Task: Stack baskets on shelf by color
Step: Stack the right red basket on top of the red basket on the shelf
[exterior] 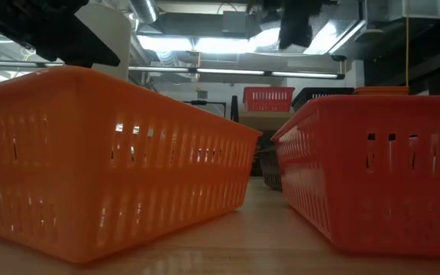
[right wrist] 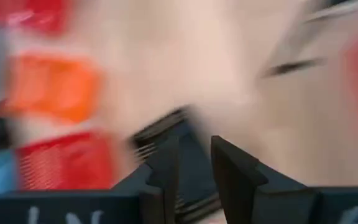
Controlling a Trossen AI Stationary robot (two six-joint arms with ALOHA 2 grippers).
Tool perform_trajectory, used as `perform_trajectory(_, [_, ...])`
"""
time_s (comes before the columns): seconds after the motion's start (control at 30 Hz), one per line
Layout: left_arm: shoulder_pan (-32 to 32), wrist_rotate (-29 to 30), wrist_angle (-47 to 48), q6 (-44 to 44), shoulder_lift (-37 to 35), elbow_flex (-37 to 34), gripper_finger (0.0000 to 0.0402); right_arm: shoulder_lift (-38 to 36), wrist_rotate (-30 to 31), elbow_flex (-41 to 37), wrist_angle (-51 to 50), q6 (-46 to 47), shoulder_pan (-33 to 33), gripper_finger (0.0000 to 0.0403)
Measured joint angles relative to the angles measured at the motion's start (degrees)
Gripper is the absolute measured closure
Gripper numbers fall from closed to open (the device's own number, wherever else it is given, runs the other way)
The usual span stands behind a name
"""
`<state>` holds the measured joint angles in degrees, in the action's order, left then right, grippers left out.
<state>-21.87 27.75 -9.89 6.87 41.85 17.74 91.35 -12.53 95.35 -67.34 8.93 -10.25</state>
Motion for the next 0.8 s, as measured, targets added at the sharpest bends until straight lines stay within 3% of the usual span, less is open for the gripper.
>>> perform_trajectory(0.1, [0.0,0.0,0.0,0.0,0.0,0.0,0.0360,0.4,-7.2,0.0,-0.5,-3.5,6.4,0.0311])
perform_trajectory(0.23, [0.0,0.0,0.0,0.0,0.0,0.0,0.0360,0.9,-8.0,0.0,0.9,-4.6,16.9,0.0311])
perform_trajectory(0.37, [0.0,0.0,0.0,0.1,0.0,0.0,0.0360,2.1,-0.2,0.0,5.2,-4.2,27.4,0.0311])
perform_trajectory(0.57, [0.0,0.0,-0.5,0.5,0.0,0.0,0.0360,7.2,13.5,0.0,11.8,3.9,38.4,0.0311])
perform_trajectory(0.8, [0.0,0.0,-0.5,3.5,0.0,0.0,0.0360,17.7,19.5,-0.1,14.9,16.6,44.3,0.0311])
